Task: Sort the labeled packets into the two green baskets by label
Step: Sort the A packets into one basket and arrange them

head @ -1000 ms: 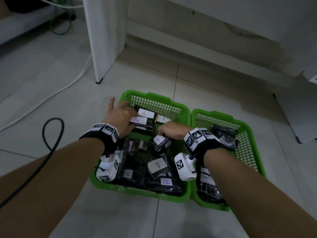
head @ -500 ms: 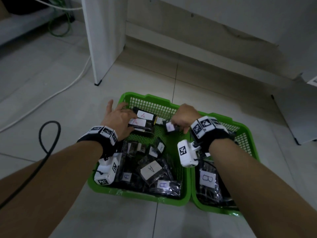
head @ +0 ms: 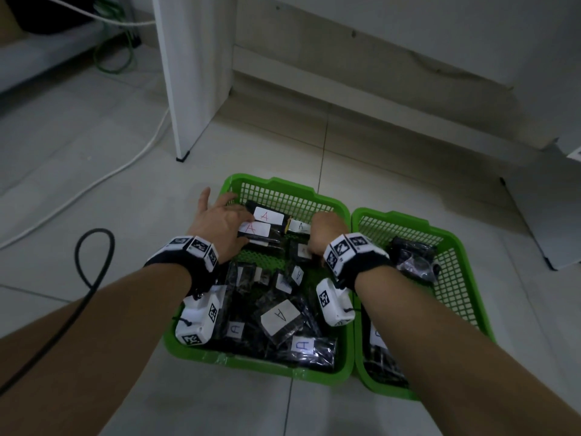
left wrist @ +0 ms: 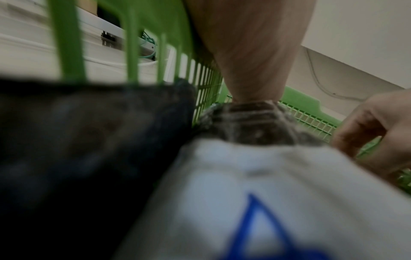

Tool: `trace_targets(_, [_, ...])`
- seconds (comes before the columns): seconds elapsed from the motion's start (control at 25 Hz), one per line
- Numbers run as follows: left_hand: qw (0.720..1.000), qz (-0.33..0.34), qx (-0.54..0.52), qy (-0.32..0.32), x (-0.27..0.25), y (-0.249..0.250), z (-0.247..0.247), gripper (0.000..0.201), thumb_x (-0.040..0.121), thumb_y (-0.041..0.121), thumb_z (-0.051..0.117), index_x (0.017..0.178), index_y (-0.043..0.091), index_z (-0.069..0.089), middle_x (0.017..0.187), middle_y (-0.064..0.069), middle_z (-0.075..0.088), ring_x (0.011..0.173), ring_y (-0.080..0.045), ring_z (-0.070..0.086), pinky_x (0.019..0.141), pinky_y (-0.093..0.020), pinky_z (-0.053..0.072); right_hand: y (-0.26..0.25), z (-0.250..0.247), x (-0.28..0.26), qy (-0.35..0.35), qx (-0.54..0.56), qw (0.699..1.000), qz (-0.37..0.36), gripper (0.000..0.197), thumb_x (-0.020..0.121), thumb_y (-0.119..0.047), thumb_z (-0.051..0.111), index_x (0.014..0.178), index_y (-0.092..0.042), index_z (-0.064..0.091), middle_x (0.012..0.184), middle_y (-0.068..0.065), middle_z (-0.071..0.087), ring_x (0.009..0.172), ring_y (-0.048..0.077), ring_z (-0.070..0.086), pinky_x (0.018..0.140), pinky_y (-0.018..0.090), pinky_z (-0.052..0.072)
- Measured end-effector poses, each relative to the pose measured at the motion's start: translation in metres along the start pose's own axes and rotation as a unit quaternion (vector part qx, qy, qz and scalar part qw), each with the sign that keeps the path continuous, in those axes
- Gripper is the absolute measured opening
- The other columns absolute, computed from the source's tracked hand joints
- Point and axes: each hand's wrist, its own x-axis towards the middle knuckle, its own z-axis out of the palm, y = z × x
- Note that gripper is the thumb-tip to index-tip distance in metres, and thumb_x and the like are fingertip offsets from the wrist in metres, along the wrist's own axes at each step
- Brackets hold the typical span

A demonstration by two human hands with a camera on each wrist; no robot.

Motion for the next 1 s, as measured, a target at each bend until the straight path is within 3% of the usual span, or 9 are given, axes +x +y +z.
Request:
trace_targets(0.12, [1.000,0.001,-0.001,-0.001,0.000,0.000,0.000,0.046,0.085,0.047,0.063,0.129,0.037,0.056,0.136,0.017,0.054,0.146,-0.014,0.019,0.119,-0.059,-0.001,-0.004,0.010,0.003,-0.005,0.021,1.000,-0.014,0.026,0.077,-0.015,0.086,0.093,-0.002,0.070,0.083,0.008,0.063,0.086,0.026,0.069,0.067,0.024,0.049])
trace_targets(0.2, [1.000,0.003,-0.007,0.000,0.001,0.000,0.001,0.046,0.085,0.047,0.064,0.129,0.037,0.057,0.136,0.016,0.055,0.146,-0.015,0.020,0.118,-0.058,-0.001,-0.006,0.011,0.003,-0.014,0.013,1.000,-0.023,0.036,0.071,-0.020,0.091,0.096,-0.001,0.073,0.089,0.011,0.068,0.081,0.024,0.065,0.069,0.024,0.050])
trace_targets(0.32, [1.000,0.002,-0.006,0.001,0.000,0.000,0.000,0.046,0.085,0.048,0.063,0.129,0.037,0.057,0.136,0.017,0.054,0.146,-0.015,0.020,0.119,-0.059,-0.001,-0.005,0.012,0.007,-0.008,0.021,1.000,-0.021,0.042,0.071,-0.022,0.091,0.103,-0.001,0.071,0.093,0.011,0.064,0.088,0.027,0.066,0.072,0.025,0.050])
trace_targets(0.52, [1.000,0.002,0.002,-0.001,0.000,0.001,0.001,0.046,0.086,0.049,0.063,0.130,0.038,0.055,0.137,0.017,0.053,0.146,-0.014,0.019,0.119,-0.058,-0.001,0.000,0.012,0.006,0.013,0.021,0.999,-0.023,0.042,0.072,-0.028,0.091,0.102,-0.003,0.072,0.092,0.009,0.064,0.087,0.025,0.062,0.072,0.024,0.048])
trace_targets(0.72, [1.000,0.002,-0.003,-0.003,0.001,0.001,0.002,0.046,0.086,0.047,0.065,0.130,0.036,0.056,0.138,0.016,0.053,0.146,-0.015,0.020,0.119,-0.058,0.002,-0.005,0.003,-0.001,0.039,0.028,0.999,-0.025,0.030,0.073,-0.016,0.087,0.097,-0.005,0.074,0.096,0.009,0.070,0.088,0.025,0.069,0.077,0.032,0.059])
trace_targets(0.76, [1.000,0.004,-0.003,-0.002,0.001,0.000,0.002,0.046,0.086,0.046,0.065,0.130,0.036,0.056,0.138,0.015,0.053,0.146,-0.015,0.020,0.119,-0.058,0.004,-0.006,0.000,-0.004,0.034,0.033,0.998,-0.036,0.026,0.073,-0.010,0.084,0.097,-0.006,0.075,0.096,0.008,0.072,0.086,0.025,0.070,0.075,0.035,0.061])
trace_targets(0.84, [1.000,0.002,-0.007,0.000,0.001,0.000,0.002,0.046,0.086,0.045,0.066,0.130,0.036,0.056,0.138,0.015,0.053,0.145,-0.015,0.021,0.119,-0.058,0.006,-0.011,-0.003,-0.017,-0.048,0.041,0.995,-0.081,0.031,0.070,-0.003,0.083,0.100,-0.006,0.075,0.095,0.008,0.072,0.078,0.023,0.070,0.064,0.036,0.061])
trace_targets(0.92, [1.000,0.002,-0.008,0.001,0.001,0.000,0.002,0.046,0.086,0.045,0.066,0.130,0.036,0.056,0.138,0.015,0.053,0.145,-0.015,0.021,0.119,-0.056,0.007,-0.014,0.003,-0.031,-0.129,-0.008,0.983,-0.128,0.047,0.064,-0.012,0.090,0.105,0.000,0.072,0.102,0.013,0.072,0.083,0.027,0.070,0.065,0.041,0.062])
trace_targets(1.0, [1.000,0.002,-0.008,0.001,0.001,0.001,0.001,0.047,0.086,0.045,0.066,0.131,0.036,0.056,0.139,0.015,0.053,0.145,-0.015,0.021,0.119,-0.056,0.008,-0.011,0.007,-0.038,-0.131,-0.021,0.983,-0.127,0.050,0.065,-0.021,0.093,0.106,-0.002,0.072,0.103,0.012,0.073,0.088,0.027,0.070,0.071,0.039,0.062])
